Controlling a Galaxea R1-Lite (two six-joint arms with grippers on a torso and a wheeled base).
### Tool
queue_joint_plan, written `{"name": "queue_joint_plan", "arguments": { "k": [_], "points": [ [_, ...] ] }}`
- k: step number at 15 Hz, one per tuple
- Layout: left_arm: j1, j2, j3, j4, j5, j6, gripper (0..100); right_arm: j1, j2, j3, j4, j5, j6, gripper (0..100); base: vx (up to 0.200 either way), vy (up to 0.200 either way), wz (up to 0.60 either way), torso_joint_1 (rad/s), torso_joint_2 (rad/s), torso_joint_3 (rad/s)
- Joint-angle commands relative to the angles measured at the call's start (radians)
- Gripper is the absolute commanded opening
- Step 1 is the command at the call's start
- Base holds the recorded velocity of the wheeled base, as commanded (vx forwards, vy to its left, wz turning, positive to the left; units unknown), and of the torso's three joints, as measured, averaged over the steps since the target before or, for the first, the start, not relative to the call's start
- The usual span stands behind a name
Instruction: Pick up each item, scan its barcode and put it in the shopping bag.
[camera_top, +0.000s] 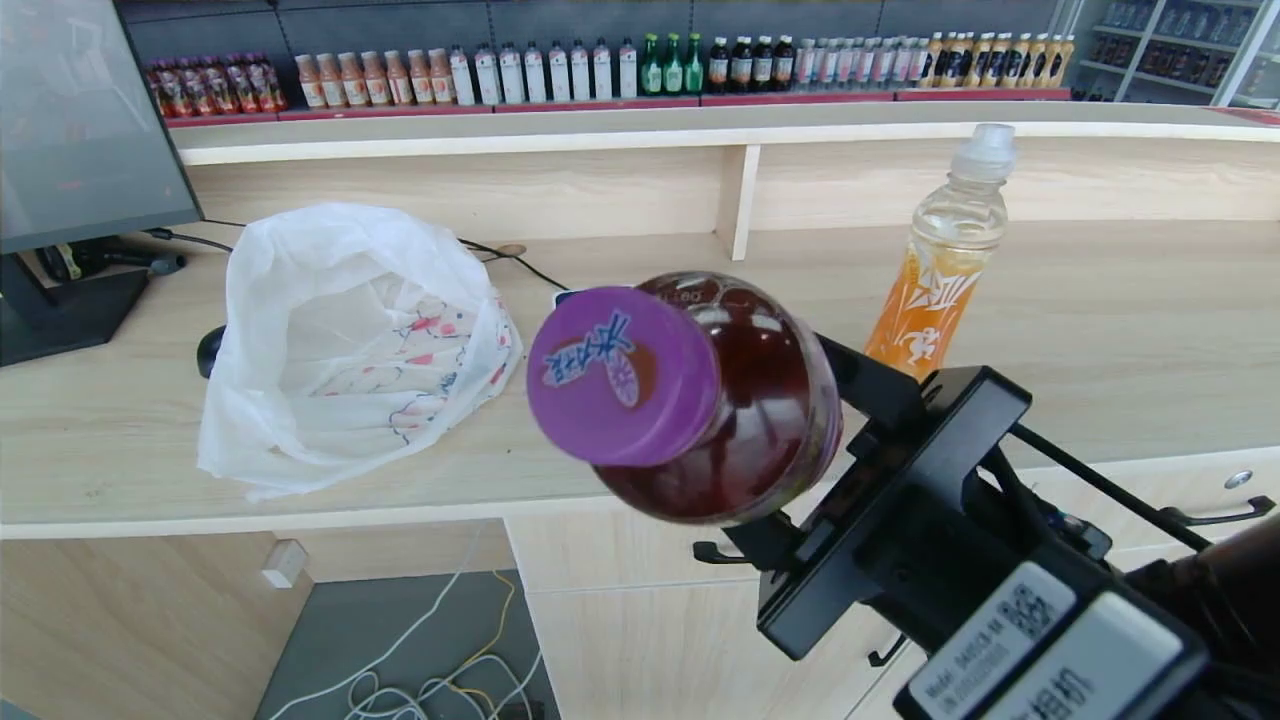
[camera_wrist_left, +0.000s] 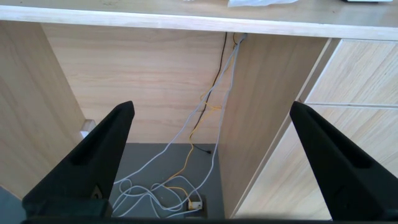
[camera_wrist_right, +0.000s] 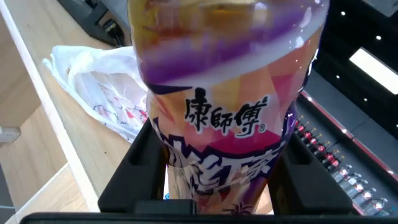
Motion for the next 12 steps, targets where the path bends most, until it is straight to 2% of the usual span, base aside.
{"name": "queue_joint_plan", "arguments": {
  "k": [1, 7, 9, 11, 12],
  "points": [
    [0.0, 0.0, 0.0, 0.0, 0.0, 0.0, 100, -0.071, -0.005, -0.012, -0.009, 0.002, 0.053, 0, 0.0, 0.0, 0.0, 0.0, 0.0, 0.0],
    [0.0, 0.0, 0.0, 0.0, 0.0, 0.0, 100, -0.097, 0.001, 0.013, -0.009, 0.001, 0.299, 0, 0.0, 0.0, 0.0, 0.0, 0.0, 0.0],
    [0.0, 0.0, 0.0, 0.0, 0.0, 0.0, 100, -0.179, 0.003, 0.013, -0.009, 0.001, 0.457, 0, 0.0, 0.0, 0.0, 0.0, 0.0, 0.0],
    [0.0, 0.0, 0.0, 0.0, 0.0, 0.0, 100, -0.239, 0.024, -0.109, -0.009, -0.034, 0.638, 0, 0.0, 0.0, 0.0, 0.0, 0.0, 0.0],
    [0.0, 0.0, 0.0, 0.0, 0.0, 0.0, 100, -0.258, 0.031, -0.15, 0.005, -0.045, 0.684, 0, 0.0, 0.0, 0.0, 0.0, 0.0, 0.0]
  ]
}}
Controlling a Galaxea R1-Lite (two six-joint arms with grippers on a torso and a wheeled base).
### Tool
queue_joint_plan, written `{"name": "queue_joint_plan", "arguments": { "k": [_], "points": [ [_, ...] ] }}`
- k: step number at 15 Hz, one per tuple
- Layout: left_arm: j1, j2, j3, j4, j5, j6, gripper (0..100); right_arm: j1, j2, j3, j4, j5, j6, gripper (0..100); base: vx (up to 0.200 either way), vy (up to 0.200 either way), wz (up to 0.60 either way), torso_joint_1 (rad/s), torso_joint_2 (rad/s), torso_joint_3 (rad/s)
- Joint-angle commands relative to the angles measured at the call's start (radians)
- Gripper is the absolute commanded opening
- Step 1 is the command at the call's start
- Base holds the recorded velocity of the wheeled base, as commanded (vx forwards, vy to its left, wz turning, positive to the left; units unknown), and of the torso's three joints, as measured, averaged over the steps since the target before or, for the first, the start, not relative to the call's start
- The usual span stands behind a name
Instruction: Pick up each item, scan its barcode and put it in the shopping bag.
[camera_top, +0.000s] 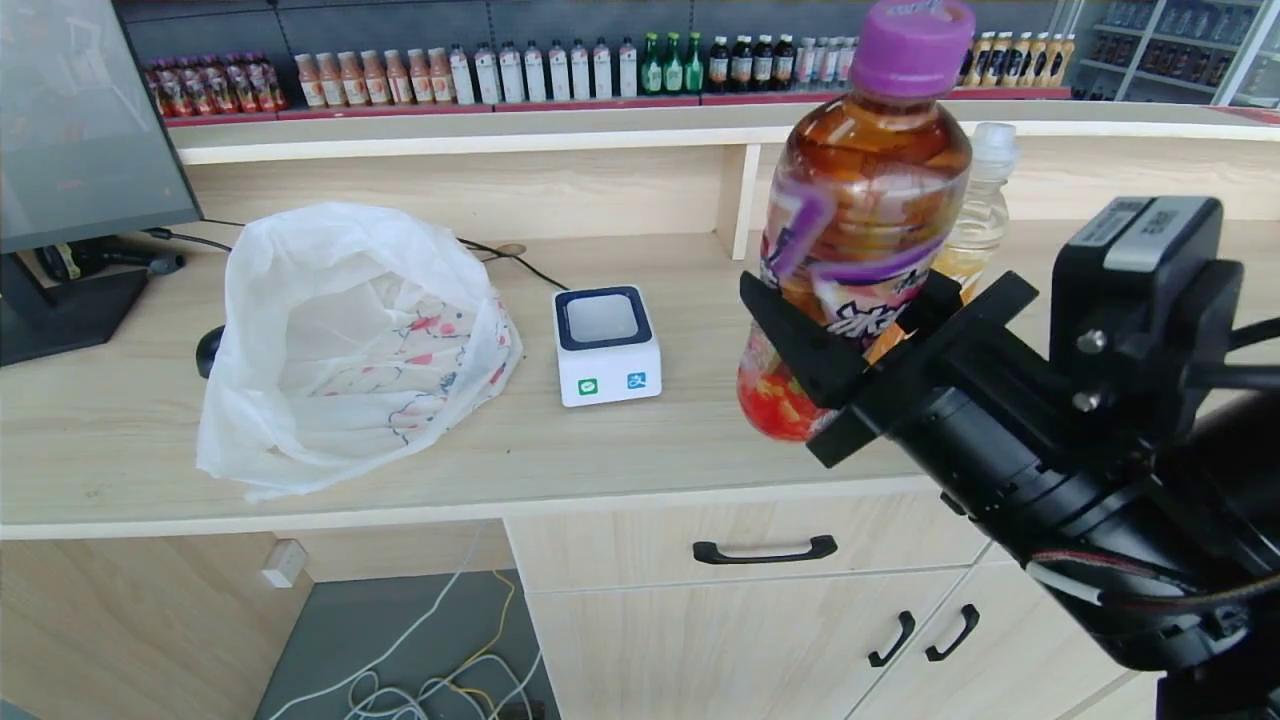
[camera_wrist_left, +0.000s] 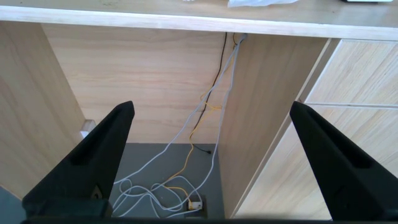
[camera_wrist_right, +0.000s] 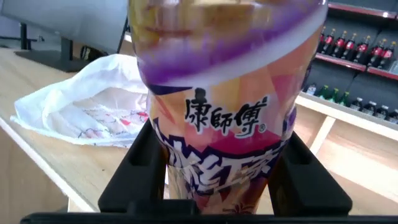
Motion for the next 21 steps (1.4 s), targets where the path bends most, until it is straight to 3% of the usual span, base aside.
{"name": "queue_joint_plan", "arguments": {
  "k": [1, 3, 9, 11, 21],
  "points": [
    [0.0, 0.0, 0.0, 0.0, 0.001, 0.0, 100, -0.084, 0.022, -0.1, 0.045, -0.021, 0.111, 0, 0.0, 0.0, 0.0, 0.0, 0.0, 0.0],
    [0.0, 0.0, 0.0, 0.0, 0.001, 0.0, 100, -0.134, 0.036, -0.109, 0.067, -0.021, 0.149, 0, 0.0, 0.0, 0.0, 0.0, 0.0, 0.0],
    [0.0, 0.0, 0.0, 0.0, 0.001, 0.0, 100, -0.15, 0.066, -0.114, 0.06, -0.033, 0.256, 0, 0.0, 0.0, 0.0, 0.0, 0.0, 0.0],
    [0.0, 0.0, 0.0, 0.0, 0.001, 0.0, 100, -0.165, 0.08, -0.117, 0.057, -0.113, 0.321, 0, 0.0, 0.0, 0.0, 0.0, 0.0, 0.0],
    [0.0, 0.0, 0.0, 0.001, 0.001, -0.002, 100, -0.186, 0.109, -0.16, 0.04, -0.12, 0.325, 0, 0.0, 0.0, 0.0, 0.0, 0.0, 0.0]
  ]
}}
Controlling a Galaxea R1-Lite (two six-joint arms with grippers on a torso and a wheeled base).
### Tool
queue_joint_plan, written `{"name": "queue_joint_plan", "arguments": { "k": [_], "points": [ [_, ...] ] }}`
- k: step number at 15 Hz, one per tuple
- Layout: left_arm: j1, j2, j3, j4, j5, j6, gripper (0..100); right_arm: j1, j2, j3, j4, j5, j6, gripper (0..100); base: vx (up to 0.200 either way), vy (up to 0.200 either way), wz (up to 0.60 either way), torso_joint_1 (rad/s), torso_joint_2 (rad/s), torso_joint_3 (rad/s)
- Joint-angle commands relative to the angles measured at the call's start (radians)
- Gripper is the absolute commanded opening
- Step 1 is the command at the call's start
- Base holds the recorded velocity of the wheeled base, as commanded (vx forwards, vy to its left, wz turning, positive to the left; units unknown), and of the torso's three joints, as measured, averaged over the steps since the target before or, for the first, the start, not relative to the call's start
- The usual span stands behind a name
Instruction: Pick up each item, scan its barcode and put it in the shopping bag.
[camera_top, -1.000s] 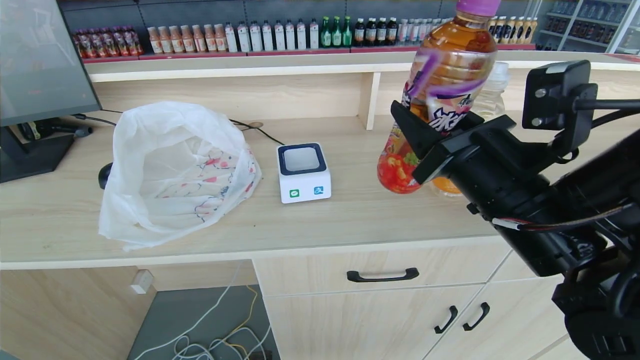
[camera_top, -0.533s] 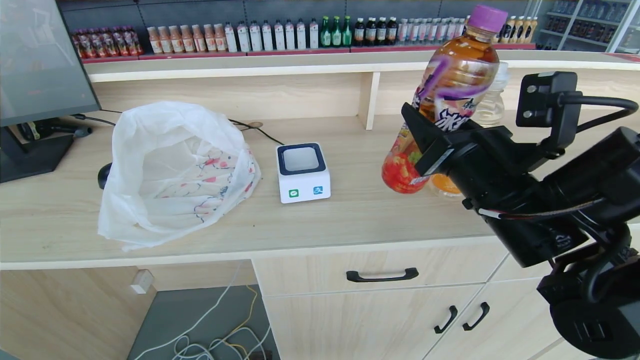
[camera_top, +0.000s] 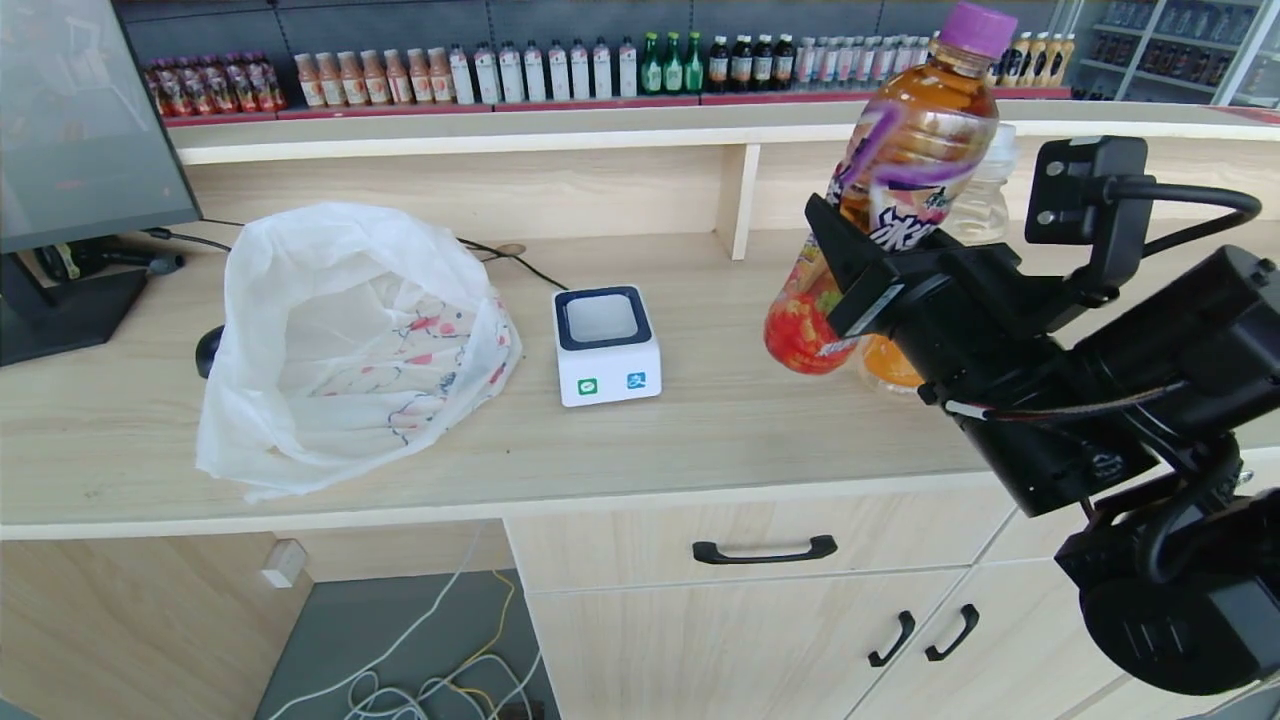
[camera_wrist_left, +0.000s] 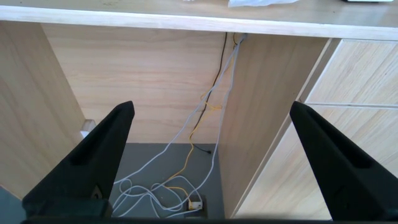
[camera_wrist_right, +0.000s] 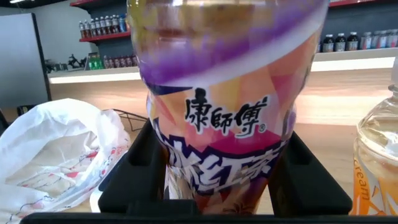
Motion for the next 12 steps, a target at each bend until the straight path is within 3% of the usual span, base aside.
{"name": "queue_joint_plan", "arguments": {
  "k": [1, 12],
  "points": [
    [0.0, 0.0, 0.0, 0.001, 0.001, -0.001, 100, 0.002, 0.005, -0.002, -0.001, 0.0, -0.001, 0, 0.0, 0.0, 0.0, 0.0, 0.0, 0.0],
    [0.0, 0.0, 0.0, 0.001, 0.001, -0.004, 100, 0.002, 0.0, 0.011, -0.011, 0.0, 0.001, 0, 0.0, 0.2, 0.0, 0.005, 0.0, 0.001]
  ]
}}
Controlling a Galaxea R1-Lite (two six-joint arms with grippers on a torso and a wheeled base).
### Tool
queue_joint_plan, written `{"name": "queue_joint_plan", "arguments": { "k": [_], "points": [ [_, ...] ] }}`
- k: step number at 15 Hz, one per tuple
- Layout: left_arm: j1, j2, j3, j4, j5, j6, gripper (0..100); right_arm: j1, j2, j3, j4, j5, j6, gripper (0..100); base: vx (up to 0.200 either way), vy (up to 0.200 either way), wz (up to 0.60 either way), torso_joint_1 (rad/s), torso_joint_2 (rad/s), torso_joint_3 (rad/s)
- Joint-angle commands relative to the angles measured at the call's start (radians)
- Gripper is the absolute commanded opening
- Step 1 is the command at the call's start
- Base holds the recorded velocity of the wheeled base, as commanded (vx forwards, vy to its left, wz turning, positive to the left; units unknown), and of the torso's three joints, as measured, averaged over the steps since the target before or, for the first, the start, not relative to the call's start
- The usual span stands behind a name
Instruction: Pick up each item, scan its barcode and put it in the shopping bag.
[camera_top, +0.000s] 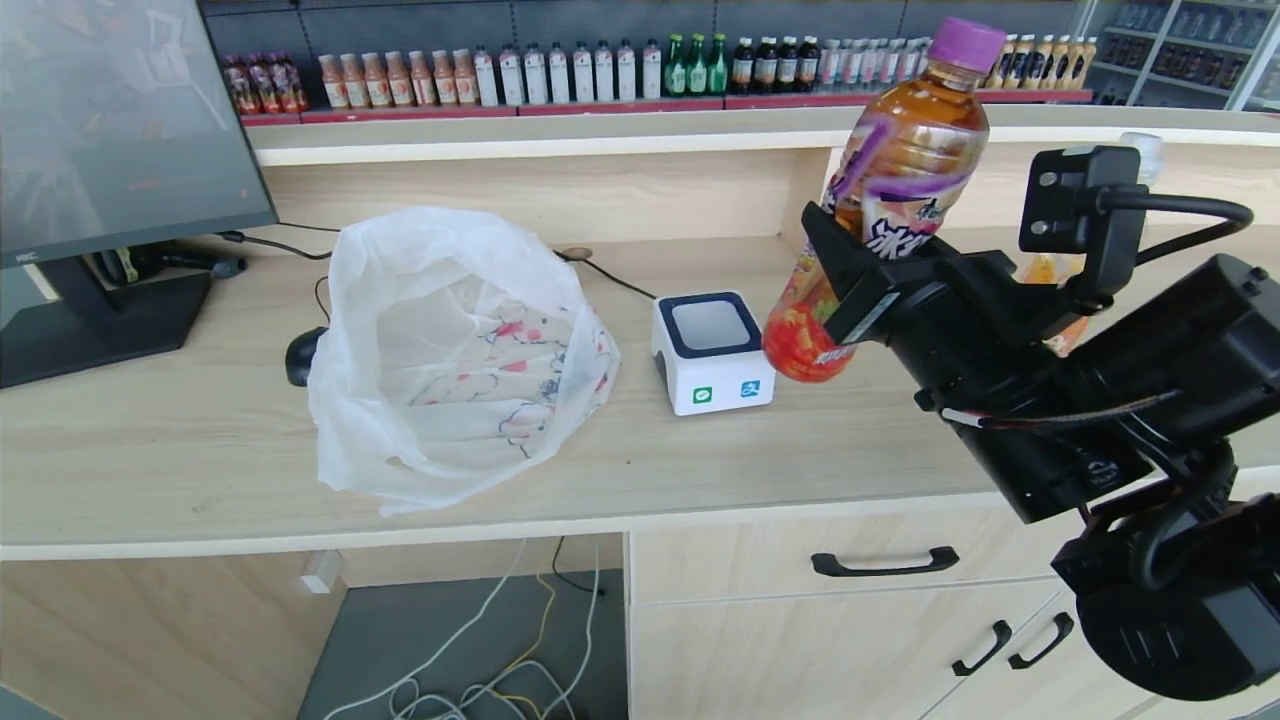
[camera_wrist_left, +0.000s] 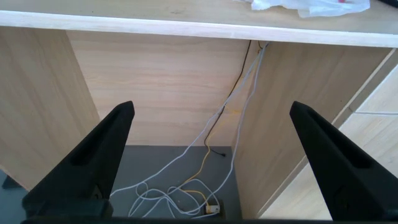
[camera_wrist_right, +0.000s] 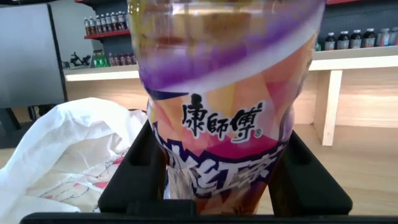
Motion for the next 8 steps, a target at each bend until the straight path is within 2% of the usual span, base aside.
{"name": "queue_joint_plan", "arguments": {
  "k": [1, 8],
  "points": [
    [0.0, 0.0, 0.0, -0.002, 0.0, 0.001, 100, 0.003, -0.008, 0.001, -0.002, 0.0, -0.001, 0, 0.0, 0.2, 0.0, -0.002, 0.0, 0.002],
    [0.0, 0.0, 0.0, -0.002, 0.0, 0.004, 100, 0.003, -0.02, 0.014, -0.002, -0.001, -0.001, 0, 0.0, 0.0, 0.0, 0.0, 0.0, 0.0]
  ]
}}
